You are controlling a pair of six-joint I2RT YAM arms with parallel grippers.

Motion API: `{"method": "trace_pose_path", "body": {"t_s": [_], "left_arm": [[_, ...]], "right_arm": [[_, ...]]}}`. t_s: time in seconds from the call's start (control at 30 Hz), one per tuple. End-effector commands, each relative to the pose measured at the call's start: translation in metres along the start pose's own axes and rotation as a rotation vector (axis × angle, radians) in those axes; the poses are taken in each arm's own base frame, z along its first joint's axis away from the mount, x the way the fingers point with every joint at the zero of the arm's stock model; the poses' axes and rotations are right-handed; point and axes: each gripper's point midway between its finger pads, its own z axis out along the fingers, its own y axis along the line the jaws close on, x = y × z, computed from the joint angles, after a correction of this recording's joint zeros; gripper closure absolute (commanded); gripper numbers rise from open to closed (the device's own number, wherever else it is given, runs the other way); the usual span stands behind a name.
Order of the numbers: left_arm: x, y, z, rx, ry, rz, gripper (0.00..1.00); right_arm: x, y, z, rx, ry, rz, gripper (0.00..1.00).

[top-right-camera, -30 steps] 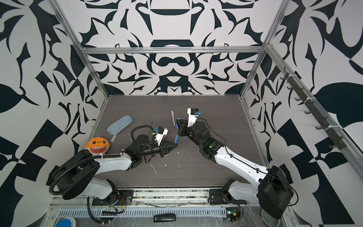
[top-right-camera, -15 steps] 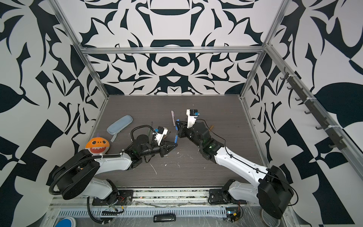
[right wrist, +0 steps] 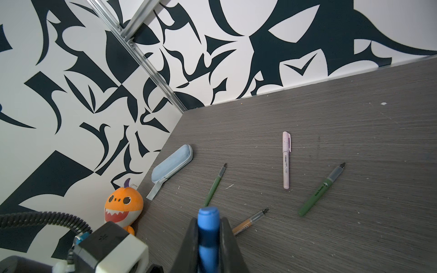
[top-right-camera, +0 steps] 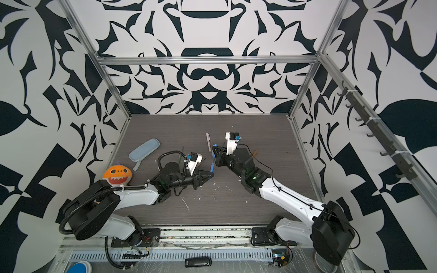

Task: Insert pens into pen caps
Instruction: Put on the pen cap to the pen.

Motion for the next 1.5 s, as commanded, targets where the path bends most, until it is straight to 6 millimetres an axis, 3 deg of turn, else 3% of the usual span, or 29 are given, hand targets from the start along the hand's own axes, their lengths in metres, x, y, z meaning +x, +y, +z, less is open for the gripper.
{"method": "trace_pose_path", "body": {"t_s": [0.0,0.43,0.57,1.07,1.47], "left_arm": [[-0.012,-0.007,-0.002,0.017,-0.052,0.026,0.89],[-0.011,-0.005,0.0,0.021,-0.049,0.018,0.89],[-0.012,-0.005,0.001,0.022,-0.052,0.012,0.89],[-0.058,-0.014,0.012,0.064,-0.19,-0.047,0.88],[-0.057,-0.02,0.015,0.051,-0.115,0.048,0.88]], "right_arm": [[-0.003,0.006,-0.006,-0.034,-0.015,0.011,0.92],[-0.002,0.006,-0.012,-0.044,-0.015,0.0,0.91],[0.007,0.004,-0.007,-0.056,0.0,0.025,0.91],[0.02,0.007,-0.014,-0.131,-0.001,0.034,0.85],[-0.02,0.034,-0.04,-0.135,-0.025,-0.051,0.65]]}}
